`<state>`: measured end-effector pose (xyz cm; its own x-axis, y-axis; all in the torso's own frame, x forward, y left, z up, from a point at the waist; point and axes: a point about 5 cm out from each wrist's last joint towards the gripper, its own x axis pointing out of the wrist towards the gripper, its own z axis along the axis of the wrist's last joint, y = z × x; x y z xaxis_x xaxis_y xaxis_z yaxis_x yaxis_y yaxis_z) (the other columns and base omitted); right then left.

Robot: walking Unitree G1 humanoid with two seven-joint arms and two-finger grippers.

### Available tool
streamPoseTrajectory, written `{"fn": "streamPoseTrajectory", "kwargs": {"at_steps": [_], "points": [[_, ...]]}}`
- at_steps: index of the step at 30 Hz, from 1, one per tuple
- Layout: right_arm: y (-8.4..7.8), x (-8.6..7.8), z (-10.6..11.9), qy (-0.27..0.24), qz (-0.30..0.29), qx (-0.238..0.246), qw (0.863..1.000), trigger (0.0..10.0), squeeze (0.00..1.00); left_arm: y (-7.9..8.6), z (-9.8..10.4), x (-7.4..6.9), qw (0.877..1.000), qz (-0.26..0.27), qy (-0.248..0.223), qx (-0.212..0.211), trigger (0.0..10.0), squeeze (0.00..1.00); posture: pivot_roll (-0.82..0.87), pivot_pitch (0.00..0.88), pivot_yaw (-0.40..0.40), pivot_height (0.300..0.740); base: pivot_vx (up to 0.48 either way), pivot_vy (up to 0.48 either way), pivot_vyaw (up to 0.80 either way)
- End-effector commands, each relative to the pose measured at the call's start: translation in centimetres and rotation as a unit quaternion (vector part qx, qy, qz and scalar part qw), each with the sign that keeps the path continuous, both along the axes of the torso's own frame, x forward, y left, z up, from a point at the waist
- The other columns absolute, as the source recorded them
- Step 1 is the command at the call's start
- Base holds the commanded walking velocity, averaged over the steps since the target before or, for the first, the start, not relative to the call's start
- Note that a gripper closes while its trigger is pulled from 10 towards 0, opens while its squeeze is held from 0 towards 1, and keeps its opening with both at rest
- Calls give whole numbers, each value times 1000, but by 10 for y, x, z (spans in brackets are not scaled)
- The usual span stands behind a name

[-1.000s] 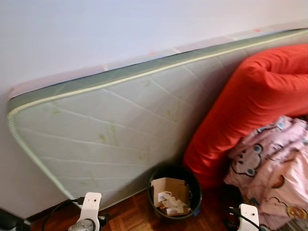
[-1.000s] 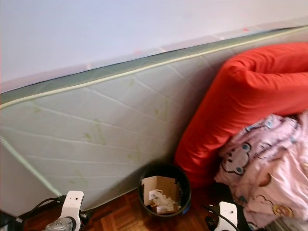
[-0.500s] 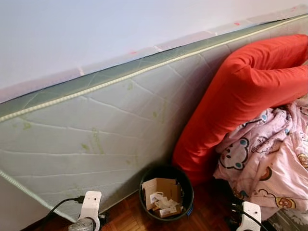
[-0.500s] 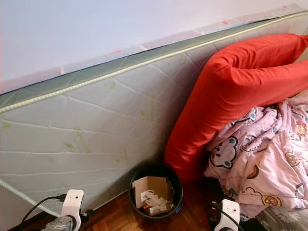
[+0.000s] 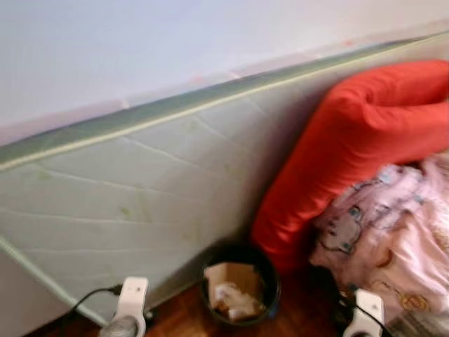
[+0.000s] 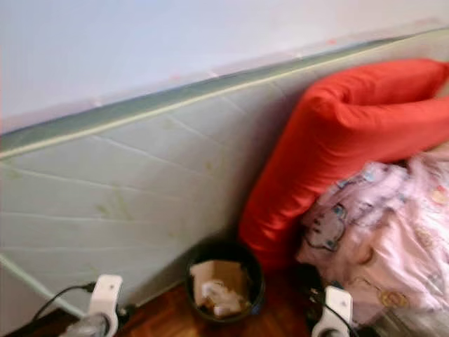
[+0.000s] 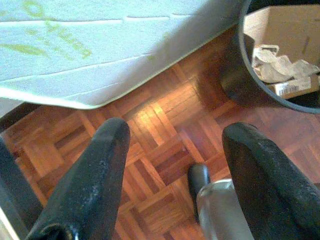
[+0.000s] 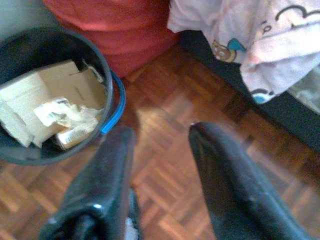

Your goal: Clean up the room

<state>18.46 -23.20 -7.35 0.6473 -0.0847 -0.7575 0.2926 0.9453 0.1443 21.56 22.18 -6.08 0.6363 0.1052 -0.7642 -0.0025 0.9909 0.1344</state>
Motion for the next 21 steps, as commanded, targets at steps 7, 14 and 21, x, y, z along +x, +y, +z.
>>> {"fn": "streamPoseTrajectory", "kwargs": {"at_steps": [7, 14, 21], "points": [[-10, -11, -3, 10, -16, -5, 1000, 10000, 0, -4, -1, 0, 1000, -9, 4, 1, 10000, 0, -30, 0, -37, 740, 0, -344, -642], [-10, -11, -3, 8, -17, -5, 1000, 10000, 0, -4, -1, 0, 1000, -9, 4, 0, 10000, 0, -30, 0, -36, 740, 0, -342, 0], [-10, -11, -3, 7, -17, -5, 1000, 10000, 0, -4, -1, 0, 1000, -8, 4, -1, 10000, 0, -28, 0, -37, 740, 0, -340, 0]]}}
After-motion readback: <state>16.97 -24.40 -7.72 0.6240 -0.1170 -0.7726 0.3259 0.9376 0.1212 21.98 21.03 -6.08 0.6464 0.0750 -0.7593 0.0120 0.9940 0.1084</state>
